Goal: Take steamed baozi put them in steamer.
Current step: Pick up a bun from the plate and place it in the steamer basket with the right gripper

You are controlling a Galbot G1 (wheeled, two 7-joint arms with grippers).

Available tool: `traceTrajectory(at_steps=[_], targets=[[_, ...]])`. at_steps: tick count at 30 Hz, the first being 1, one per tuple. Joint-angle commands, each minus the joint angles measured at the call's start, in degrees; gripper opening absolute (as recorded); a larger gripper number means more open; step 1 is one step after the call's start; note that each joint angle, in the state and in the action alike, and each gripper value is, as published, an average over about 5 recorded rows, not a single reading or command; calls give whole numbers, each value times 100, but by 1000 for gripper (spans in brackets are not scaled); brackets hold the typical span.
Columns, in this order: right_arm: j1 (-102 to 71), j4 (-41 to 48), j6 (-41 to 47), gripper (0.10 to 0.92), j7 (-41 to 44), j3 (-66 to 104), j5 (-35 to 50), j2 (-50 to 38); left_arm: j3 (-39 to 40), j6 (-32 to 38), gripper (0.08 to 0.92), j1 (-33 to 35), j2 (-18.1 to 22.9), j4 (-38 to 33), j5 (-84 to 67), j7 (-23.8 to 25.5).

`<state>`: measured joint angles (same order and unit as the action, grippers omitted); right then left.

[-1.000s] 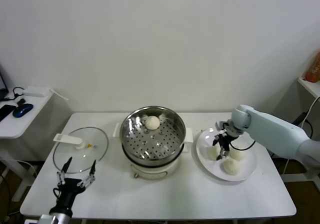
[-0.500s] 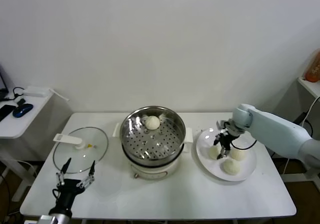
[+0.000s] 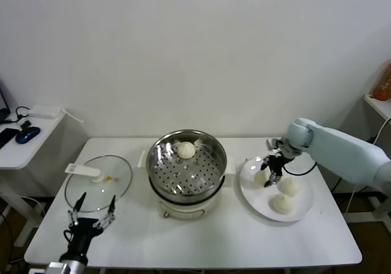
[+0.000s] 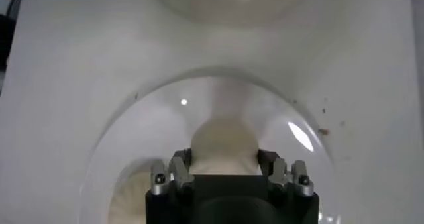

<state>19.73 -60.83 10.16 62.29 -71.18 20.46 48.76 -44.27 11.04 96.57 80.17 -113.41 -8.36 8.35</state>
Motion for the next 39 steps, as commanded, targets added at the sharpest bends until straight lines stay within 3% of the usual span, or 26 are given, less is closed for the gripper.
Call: traceTrajectory(at_steps=[1, 10, 14, 21, 31, 39], targets=[[1509, -603, 76, 662, 14, -977, 1064, 16, 4, -8, 823, -8, -1, -12, -4, -3], [3050, -797, 186, 668, 28, -1934, 2713, 761, 25, -44, 823, -11, -4, -93, 14, -13], [3174, -657, 239, 663, 24, -1973, 3040, 1280, 33, -45, 823, -21, 13, -148, 61, -14], [2803, -238, 347, 670, -68, -1722, 3116, 2427, 53, -19, 823, 11, 16, -187, 213, -63], [1758, 1076, 370, 670, -103, -1340, 2896, 3923, 45, 0, 823, 167, -12, -313, 269, -113], [1223, 1647, 313, 670, -70, -1257, 2591, 4308, 4, 17, 823, 229, -66, -331, 213, -126]])
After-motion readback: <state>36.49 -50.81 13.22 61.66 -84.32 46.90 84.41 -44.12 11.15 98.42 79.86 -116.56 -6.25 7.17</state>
